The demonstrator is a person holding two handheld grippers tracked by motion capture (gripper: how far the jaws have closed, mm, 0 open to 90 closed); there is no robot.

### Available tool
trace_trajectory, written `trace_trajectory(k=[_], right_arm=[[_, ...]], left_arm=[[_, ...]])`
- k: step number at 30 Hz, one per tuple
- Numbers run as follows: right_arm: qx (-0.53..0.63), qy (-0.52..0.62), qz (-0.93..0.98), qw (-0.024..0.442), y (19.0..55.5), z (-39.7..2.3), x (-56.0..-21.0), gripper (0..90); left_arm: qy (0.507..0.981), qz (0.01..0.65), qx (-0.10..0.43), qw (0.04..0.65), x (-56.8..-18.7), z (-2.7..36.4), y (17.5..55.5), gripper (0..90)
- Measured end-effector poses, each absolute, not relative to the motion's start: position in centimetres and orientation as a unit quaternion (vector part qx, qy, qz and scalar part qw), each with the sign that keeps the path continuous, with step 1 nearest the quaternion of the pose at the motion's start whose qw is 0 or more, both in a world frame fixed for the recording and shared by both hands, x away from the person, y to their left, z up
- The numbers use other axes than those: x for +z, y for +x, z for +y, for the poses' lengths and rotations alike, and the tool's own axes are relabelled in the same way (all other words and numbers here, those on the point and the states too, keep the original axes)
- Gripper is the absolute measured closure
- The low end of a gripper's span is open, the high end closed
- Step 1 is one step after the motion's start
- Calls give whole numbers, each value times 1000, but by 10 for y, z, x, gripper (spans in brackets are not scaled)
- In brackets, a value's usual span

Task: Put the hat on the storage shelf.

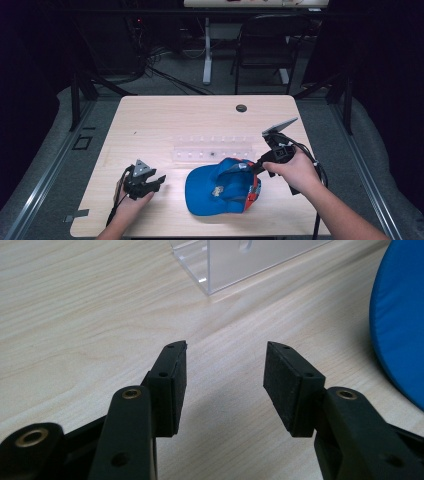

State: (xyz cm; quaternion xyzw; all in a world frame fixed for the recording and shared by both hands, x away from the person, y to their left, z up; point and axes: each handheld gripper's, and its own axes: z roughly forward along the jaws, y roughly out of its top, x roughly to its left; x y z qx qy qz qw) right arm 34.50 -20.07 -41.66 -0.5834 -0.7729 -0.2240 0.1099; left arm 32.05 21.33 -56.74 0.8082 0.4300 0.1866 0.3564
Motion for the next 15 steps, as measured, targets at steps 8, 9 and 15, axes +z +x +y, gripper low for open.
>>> trace_trajectory(k=[8, 9, 15], right_arm=[[-226, -590, -768, 102, 346, -200, -397, 782], [-222, -587, -772, 103, 347, -200, -395, 782], [-214, -581, -778, 101, 350, -199, -386, 783]], left_arm=[[808, 430, 186, 356, -567, 213, 320, 525], [808, 430, 186, 357, -568, 213, 320, 525], [807, 432, 185, 358, -568, 212, 320, 525]])
